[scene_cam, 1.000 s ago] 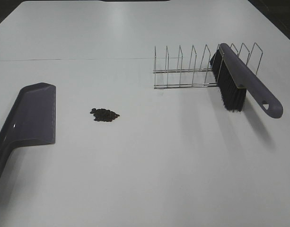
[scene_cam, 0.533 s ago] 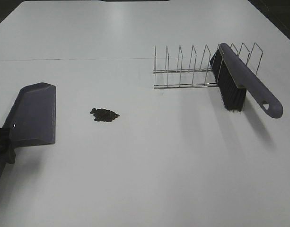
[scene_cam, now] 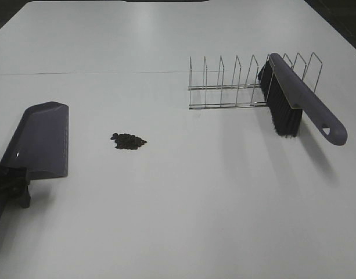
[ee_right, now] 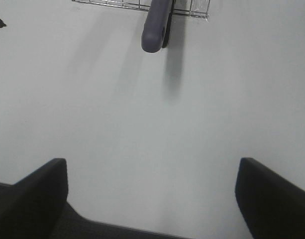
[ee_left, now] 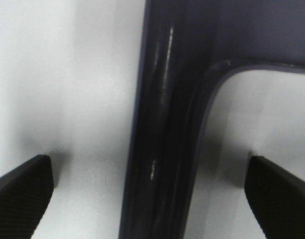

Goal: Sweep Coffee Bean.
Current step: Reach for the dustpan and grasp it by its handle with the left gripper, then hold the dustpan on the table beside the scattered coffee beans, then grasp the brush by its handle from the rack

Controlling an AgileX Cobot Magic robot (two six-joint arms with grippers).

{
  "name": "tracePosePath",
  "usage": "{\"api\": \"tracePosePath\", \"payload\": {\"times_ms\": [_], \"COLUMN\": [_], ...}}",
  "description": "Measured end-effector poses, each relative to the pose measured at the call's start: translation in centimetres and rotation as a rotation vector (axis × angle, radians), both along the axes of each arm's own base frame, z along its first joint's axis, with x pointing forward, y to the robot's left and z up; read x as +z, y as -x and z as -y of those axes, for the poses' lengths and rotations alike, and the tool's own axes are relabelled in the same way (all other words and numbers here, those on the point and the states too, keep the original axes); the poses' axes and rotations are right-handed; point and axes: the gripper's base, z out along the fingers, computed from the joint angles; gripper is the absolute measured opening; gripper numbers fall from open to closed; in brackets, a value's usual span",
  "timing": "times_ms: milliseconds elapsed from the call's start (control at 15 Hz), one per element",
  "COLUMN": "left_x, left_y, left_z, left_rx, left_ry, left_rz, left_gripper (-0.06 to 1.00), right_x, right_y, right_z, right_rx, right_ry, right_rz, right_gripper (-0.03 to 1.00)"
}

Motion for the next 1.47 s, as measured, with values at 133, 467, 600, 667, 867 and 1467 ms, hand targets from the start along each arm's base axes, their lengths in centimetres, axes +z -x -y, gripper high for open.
{"api": "tracePosePath", "payload": {"times_ms": [133, 467, 600, 667, 867, 1467], "left_x": [0.0, 0.0, 0.0, 0.0, 0.0, 0.0], "left_y": [-0.1, -0.8, -0.9, -0.9, -0.9, -0.9], "left_z": [0.0, 0.1, 0.1, 0.1, -0.2, -0.3], "left_rx": [-0.008, 0.003, 0.005, -0.006, -0.084, -0.160], "left_ry": [-0.003, 0.013, 0.016, 0.010, -0.033, -0.069], "left_rz": [0.011, 0.089, 0.101, 0.101, 0.094, 0.089], "left_gripper": [0.81, 0.33, 0.33, 0.33, 0.33, 0.33], "right_x": [0.0, 0.3, 1.2, 2.2, 5.3, 7.0], "right_y": [0.0, -0.1, -1.0, -2.4, -6.7, -27.3], "right_z": [0.0, 0.2, 0.4, 0.4, 0.1, -3.2], "right_rx": [0.000, -0.057, -0.111, -0.129, -0.143, -0.076], "right_ry": [0.000, -0.035, -0.040, -0.019, 0.034, 0.099], "right_rz": [0.000, 0.001, -0.031, -0.084, -0.164, -0.534], "right_gripper": [0.79, 0.79, 0.79, 0.79, 0.79, 0.74]}}
